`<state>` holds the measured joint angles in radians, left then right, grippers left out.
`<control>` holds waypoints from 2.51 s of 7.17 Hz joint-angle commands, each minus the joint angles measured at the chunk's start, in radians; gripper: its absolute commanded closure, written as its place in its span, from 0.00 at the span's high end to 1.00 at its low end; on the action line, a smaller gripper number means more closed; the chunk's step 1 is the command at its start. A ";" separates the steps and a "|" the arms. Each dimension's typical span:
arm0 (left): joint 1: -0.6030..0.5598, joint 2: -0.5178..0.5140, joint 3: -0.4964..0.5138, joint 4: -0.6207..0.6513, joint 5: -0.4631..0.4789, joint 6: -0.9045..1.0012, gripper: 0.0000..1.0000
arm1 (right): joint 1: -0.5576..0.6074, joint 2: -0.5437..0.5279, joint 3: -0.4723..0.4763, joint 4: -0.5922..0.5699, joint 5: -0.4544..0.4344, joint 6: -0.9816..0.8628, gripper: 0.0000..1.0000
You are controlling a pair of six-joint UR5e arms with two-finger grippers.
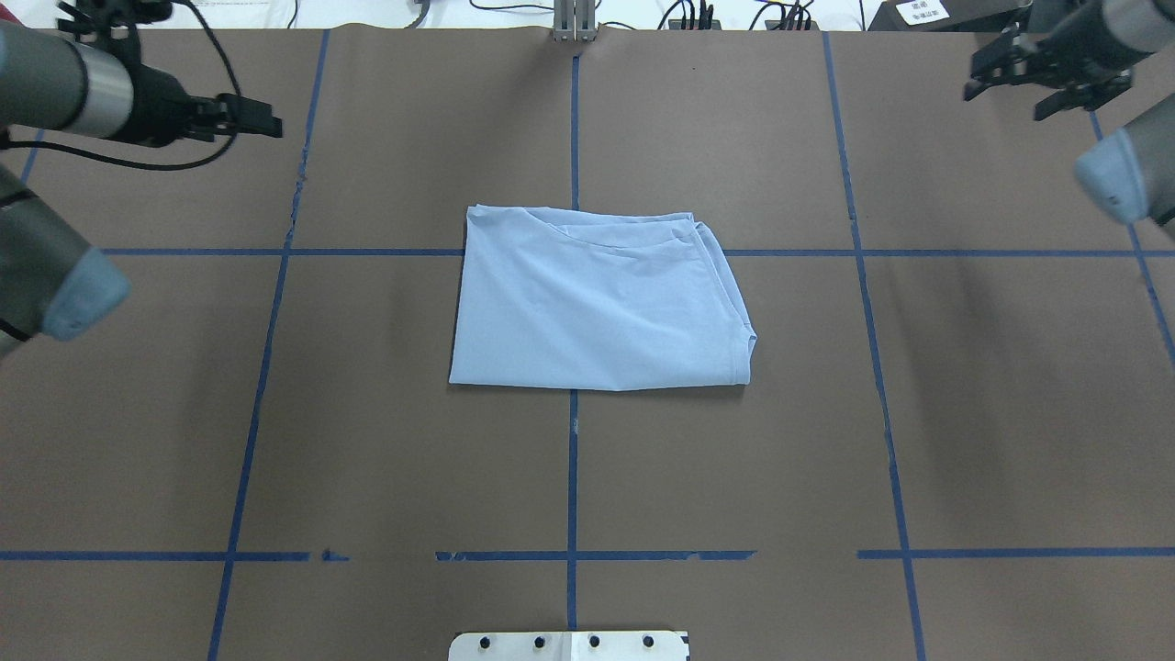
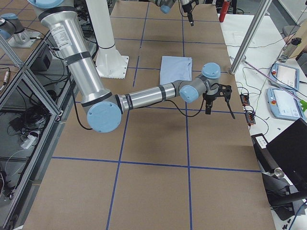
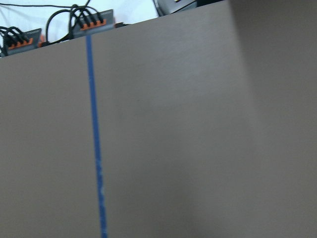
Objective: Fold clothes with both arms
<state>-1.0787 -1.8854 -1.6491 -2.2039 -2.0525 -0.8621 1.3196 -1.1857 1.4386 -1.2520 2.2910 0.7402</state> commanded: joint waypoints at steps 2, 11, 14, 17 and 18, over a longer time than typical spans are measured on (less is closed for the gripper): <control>-0.300 0.062 -0.086 0.415 -0.197 0.562 1.00 | 0.213 -0.012 0.066 -0.436 0.052 -0.540 1.00; -0.334 0.111 -0.215 0.570 -0.316 0.549 1.00 | 0.131 -0.046 0.102 -0.469 0.084 -0.558 1.00; -0.330 0.098 -0.233 0.572 -0.318 0.540 1.00 | 0.113 -0.015 0.152 -0.471 0.076 -0.549 1.00; -0.326 0.152 -0.252 0.549 -0.391 0.551 1.00 | 0.115 -0.028 0.204 -0.471 0.074 -0.545 1.00; -0.326 0.146 -0.270 0.553 -0.393 0.543 1.00 | 0.113 -0.040 0.212 -0.478 0.074 -0.547 1.00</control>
<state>-1.4061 -1.7436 -1.9081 -1.6468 -2.4316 -0.3146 1.4338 -1.2152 1.6293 -1.7245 2.3657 0.1937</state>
